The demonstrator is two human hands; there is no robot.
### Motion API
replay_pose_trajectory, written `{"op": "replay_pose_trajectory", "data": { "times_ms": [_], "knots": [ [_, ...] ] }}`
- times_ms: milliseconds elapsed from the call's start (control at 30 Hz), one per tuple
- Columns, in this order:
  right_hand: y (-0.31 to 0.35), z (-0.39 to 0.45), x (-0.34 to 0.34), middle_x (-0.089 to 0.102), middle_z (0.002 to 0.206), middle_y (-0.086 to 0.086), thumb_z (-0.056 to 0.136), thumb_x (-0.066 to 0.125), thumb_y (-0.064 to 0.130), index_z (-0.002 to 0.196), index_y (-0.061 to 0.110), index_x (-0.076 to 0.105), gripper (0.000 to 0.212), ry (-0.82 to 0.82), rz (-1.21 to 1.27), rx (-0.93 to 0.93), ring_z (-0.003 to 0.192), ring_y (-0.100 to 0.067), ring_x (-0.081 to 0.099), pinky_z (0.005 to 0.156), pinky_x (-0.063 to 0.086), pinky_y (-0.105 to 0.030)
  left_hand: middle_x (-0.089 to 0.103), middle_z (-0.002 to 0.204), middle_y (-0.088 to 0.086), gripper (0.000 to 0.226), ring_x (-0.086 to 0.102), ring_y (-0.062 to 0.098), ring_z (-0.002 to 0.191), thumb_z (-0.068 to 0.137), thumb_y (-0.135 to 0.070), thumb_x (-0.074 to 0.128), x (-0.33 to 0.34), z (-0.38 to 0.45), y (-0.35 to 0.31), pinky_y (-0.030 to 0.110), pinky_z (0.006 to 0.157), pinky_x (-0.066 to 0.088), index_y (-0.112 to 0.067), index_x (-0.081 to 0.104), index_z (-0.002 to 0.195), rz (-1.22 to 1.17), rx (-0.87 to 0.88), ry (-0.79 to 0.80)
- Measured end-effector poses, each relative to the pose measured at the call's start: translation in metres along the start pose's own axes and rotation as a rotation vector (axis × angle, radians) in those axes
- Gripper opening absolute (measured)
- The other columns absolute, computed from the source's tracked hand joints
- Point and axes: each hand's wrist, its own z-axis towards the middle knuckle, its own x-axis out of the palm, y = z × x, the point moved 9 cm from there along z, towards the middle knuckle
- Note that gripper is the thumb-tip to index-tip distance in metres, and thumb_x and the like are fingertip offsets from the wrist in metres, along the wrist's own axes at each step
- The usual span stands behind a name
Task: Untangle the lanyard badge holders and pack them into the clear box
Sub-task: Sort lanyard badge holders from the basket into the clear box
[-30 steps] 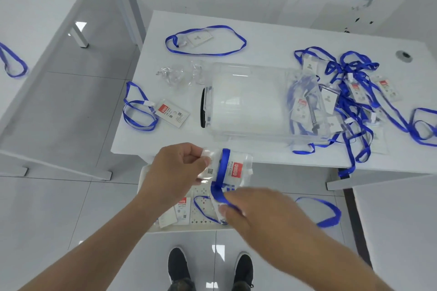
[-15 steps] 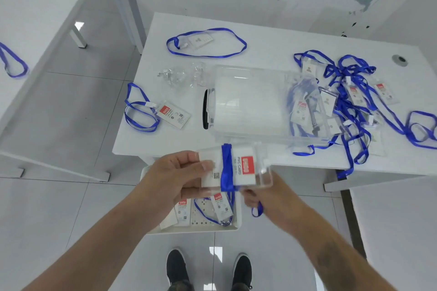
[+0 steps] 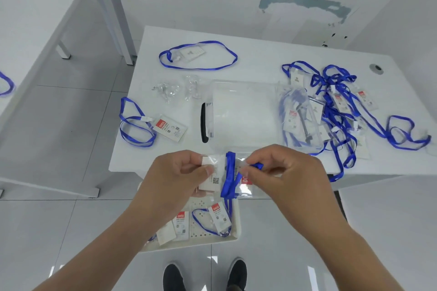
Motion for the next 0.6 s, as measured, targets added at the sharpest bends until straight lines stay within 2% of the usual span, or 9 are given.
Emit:
{"op": "replay_pose_trajectory", "data": {
  "times_ms": [100, 200, 267, 333, 400, 467, 533, 600],
  "knots": [
    [-0.014, 0.015, -0.008, 0.068, 0.074, 0.015, 0.073, 0.081, 0.030, 0.069, 0.032, 0.070, 0.012, -0.094, 0.053, 0.015, 0.075, -0.007, 0.063, 0.065, 0.049, -0.017, 0.078, 0.078, -0.003, 0.007, 0.075, 0.016, 0.075, 0.089, -0.012, 0.068, 0.012, 0.004, -0.017, 0.026, 0.066, 0.062, -0.017, 0.073, 0.087, 0.003, 0.034, 0.068],
    [-0.024, 0.029, -0.023, 0.061, 0.088, 0.017, 0.066, 0.083, 0.039, 0.082, 0.040, 0.067, 0.022, -0.180, 0.061, -0.001, 0.083, -0.006, 0.058, 0.065, 0.048, -0.015, 0.078, 0.080, -0.003, 0.012, 0.076, 0.017, 0.075, 0.091, -0.009, 0.065, 0.022, 0.011, -0.031, 0.025, 0.066, 0.062, -0.018, 0.073, 0.088, -0.007, 0.043, 0.113],
    [-0.038, 0.044, -0.036, 0.062, 0.086, 0.016, 0.062, 0.085, 0.044, 0.083, 0.038, 0.067, 0.028, -0.162, 0.116, 0.063, 0.072, -0.002, 0.058, 0.060, 0.046, -0.012, 0.079, 0.082, -0.001, 0.012, 0.076, 0.017, 0.076, 0.091, -0.008, 0.064, 0.032, 0.020, -0.042, 0.024, 0.066, 0.061, -0.016, 0.073, 0.091, -0.037, 0.017, 0.129],
    [-0.046, 0.055, -0.036, 0.066, 0.075, 0.012, 0.062, 0.085, 0.045, 0.074, 0.030, 0.068, 0.026, -0.099, 0.137, 0.096, 0.056, -0.002, 0.054, 0.052, 0.042, -0.012, 0.079, 0.084, 0.001, 0.010, 0.076, 0.018, 0.079, 0.090, -0.010, 0.066, 0.037, 0.025, -0.047, 0.026, 0.069, 0.062, -0.015, 0.073, 0.094, -0.044, -0.010, 0.141],
    [-0.055, 0.076, -0.043, 0.067, 0.070, 0.011, 0.064, 0.084, 0.046, 0.070, 0.027, 0.068, 0.025, -0.054, 0.100, 0.096, 0.053, -0.003, 0.055, 0.051, 0.044, -0.015, 0.078, 0.083, 0.003, 0.008, 0.075, 0.022, 0.083, 0.088, -0.012, 0.070, 0.044, 0.041, -0.054, 0.029, 0.070, 0.062, -0.016, 0.074, 0.093, -0.022, -0.035, 0.089],
    [-0.065, 0.102, -0.053, 0.067, 0.070, 0.014, 0.066, 0.081, 0.052, 0.072, 0.029, 0.068, 0.026, -0.044, 0.000, 0.100, 0.061, -0.005, 0.060, 0.055, 0.050, -0.024, 0.076, 0.087, 0.012, 0.008, 0.073, 0.030, 0.090, 0.088, -0.011, 0.070, 0.054, 0.061, -0.061, 0.030, 0.069, 0.062, -0.017, 0.074, 0.091, -0.027, -0.055, 0.011],
    [-0.075, 0.133, -0.060, 0.067, 0.072, 0.015, 0.068, 0.077, 0.056, 0.076, 0.032, 0.068, 0.027, -0.016, -0.133, 0.088, 0.068, -0.005, 0.061, 0.061, 0.050, -0.027, 0.073, 0.094, 0.019, 0.011, 0.071, 0.034, 0.093, 0.091, -0.009, 0.064, 0.065, 0.083, -0.066, 0.033, 0.072, 0.062, -0.016, 0.073, 0.094, -0.065, -0.083, -0.075],
    [-0.084, 0.160, -0.060, 0.066, 0.076, 0.015, 0.072, 0.074, 0.056, 0.082, 0.031, 0.066, 0.027, 0.037, -0.257, 0.075, 0.075, -0.006, 0.061, 0.066, 0.049, -0.026, 0.072, 0.091, 0.012, 0.016, 0.070, 0.029, 0.089, 0.094, -0.008, 0.059, 0.074, 0.101, -0.066, 0.037, 0.079, 0.062, -0.016, 0.072, 0.096, -0.102, -0.111, -0.149]
  ]
}}
